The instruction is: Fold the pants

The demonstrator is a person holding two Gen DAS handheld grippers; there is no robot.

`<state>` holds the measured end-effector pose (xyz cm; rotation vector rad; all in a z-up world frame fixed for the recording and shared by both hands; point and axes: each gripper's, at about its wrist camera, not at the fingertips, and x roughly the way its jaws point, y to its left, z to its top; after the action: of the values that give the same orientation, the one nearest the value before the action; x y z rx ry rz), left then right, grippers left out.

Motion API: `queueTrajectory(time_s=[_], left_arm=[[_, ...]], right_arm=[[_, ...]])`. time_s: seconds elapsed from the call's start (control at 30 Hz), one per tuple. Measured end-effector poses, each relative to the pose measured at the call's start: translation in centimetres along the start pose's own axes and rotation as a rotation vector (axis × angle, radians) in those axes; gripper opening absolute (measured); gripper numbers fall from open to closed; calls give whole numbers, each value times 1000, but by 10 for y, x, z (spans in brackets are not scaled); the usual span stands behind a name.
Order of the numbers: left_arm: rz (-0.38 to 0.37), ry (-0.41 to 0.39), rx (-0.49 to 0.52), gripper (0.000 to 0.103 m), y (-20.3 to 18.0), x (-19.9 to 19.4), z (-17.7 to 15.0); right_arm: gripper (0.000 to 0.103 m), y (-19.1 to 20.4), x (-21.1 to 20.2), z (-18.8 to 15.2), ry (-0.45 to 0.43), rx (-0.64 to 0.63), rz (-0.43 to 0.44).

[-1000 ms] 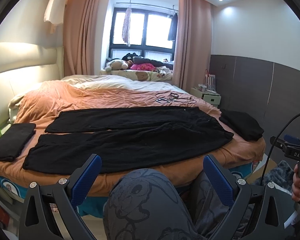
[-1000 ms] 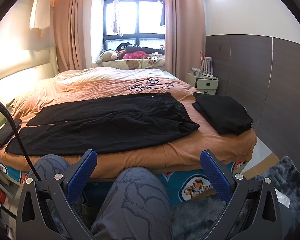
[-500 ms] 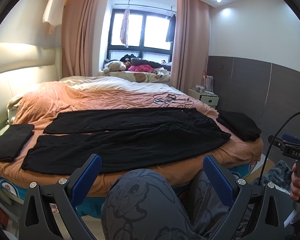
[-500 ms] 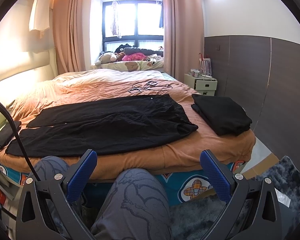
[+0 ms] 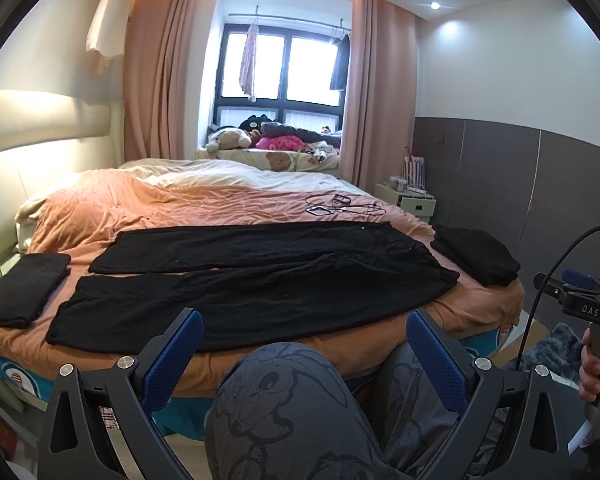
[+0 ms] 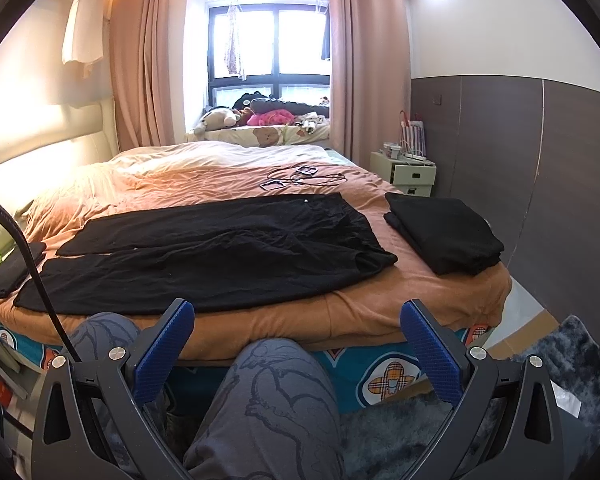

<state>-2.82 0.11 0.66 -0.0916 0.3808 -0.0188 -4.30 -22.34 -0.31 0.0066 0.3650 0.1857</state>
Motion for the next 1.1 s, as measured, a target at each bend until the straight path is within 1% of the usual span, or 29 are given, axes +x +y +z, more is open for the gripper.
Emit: queueTrajectory(time_s=[0.73,0.87,1.1], left_arm=[[-1,-29,-6,103,1,-15,-4],[3,-36,-7,103,3,-17,-4],[36,-35,-29,103,21,-10,-1]], right_arm=[[103,0,-6,-3,-14,-7,3],[103,-2,-6,-3,-29,2,0],[103,-4,11,1,-14,2,11]])
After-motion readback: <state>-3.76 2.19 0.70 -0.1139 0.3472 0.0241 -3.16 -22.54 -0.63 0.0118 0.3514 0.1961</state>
